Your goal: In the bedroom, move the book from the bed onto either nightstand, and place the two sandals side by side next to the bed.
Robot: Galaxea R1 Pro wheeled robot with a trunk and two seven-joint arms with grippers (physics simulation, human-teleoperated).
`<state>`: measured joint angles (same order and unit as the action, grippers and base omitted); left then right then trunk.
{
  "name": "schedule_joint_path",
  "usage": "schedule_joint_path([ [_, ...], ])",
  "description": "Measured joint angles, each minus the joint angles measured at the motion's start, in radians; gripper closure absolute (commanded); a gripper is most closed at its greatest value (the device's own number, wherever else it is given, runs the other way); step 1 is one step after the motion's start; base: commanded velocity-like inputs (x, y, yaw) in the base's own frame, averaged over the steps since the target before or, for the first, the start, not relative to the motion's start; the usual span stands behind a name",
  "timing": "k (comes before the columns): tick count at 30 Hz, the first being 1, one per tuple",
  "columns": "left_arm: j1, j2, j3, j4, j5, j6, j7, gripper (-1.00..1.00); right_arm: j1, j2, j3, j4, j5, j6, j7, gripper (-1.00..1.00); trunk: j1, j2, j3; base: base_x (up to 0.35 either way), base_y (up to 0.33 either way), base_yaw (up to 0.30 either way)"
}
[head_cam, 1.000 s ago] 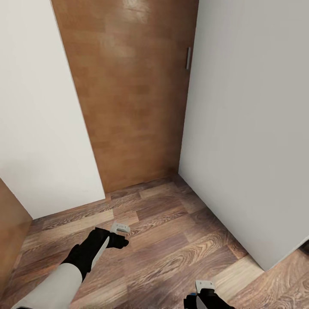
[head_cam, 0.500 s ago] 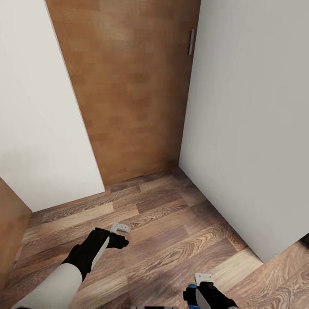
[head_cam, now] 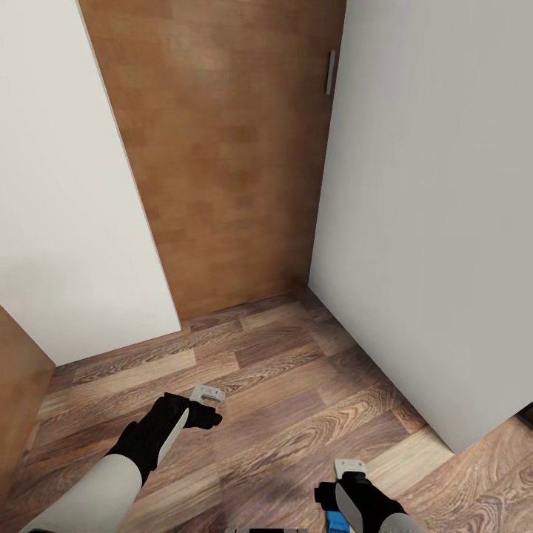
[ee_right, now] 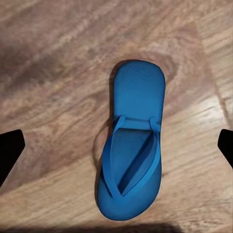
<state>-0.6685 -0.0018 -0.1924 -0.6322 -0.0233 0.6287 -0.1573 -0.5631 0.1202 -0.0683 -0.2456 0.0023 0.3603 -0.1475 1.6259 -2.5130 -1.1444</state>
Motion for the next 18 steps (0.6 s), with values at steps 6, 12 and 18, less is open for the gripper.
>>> schedule_joint_path([
  [6,0.000,0.000,0.000,0.000,0.000,-0.001,0.000,-1.00,-0.017,0.000,0.000,0.000,0.000,0.031,0.000,-1.00,0.001,0.000,-0.008,0.000,0.000,0.000],
  [12,0.000,0.000,0.000,0.000,0.000,-0.001,0.000,-1.00,-0.030,0.000,0.000,-0.001,-0.001,0.040,0.000,-1.00,0.004,-0.002,-0.031,0.000,0.000,0.000],
  [18,0.000,-0.002,-0.001,0.000,0.000,-0.007,0.000,-1.00,-0.037,0.000,0.000,-0.001,-0.002,0.043,0.000,-1.00,0.005,-0.003,-0.046,0.000,0.000,0.000],
])
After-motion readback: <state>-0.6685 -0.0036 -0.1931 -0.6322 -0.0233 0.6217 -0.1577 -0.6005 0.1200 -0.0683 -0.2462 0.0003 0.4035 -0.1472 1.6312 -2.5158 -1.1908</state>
